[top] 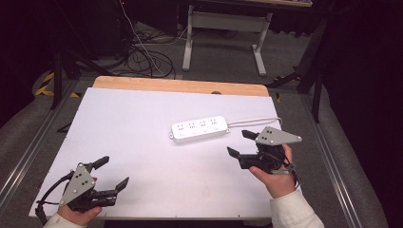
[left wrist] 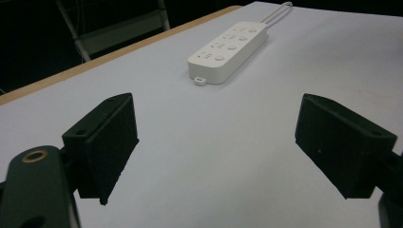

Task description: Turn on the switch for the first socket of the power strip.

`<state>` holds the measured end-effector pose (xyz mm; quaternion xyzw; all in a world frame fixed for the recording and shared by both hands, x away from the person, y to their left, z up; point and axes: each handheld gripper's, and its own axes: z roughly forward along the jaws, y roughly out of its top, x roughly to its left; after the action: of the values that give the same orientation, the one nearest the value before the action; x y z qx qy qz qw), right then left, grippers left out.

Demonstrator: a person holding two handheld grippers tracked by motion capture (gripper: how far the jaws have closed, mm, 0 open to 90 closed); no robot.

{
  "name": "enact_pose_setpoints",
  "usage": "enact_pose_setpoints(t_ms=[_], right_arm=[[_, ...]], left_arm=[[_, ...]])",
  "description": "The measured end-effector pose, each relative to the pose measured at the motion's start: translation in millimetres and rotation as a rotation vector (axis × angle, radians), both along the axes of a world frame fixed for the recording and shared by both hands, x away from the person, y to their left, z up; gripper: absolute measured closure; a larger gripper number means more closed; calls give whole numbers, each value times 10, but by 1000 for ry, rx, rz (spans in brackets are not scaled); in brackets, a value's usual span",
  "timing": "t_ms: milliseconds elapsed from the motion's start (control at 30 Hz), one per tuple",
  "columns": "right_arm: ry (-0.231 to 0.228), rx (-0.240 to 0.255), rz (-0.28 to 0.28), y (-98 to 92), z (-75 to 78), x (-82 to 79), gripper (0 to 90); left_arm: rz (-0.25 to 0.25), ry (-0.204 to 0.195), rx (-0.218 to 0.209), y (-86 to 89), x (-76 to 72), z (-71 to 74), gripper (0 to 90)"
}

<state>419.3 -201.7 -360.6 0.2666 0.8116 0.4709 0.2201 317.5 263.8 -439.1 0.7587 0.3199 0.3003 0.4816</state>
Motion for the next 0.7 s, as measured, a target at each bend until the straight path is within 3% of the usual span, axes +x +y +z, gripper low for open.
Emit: enact_pose_setpoints(t_ms=[533, 700], right_arm=[[-4, -59, -58, 101, 117, 374, 309], [7, -55, -63, 110, 116, 474, 343]], left_arm=[[0, -2, -4, 11, 4, -1, 147], [-2, 0, -6, 9, 5, -4, 147]])
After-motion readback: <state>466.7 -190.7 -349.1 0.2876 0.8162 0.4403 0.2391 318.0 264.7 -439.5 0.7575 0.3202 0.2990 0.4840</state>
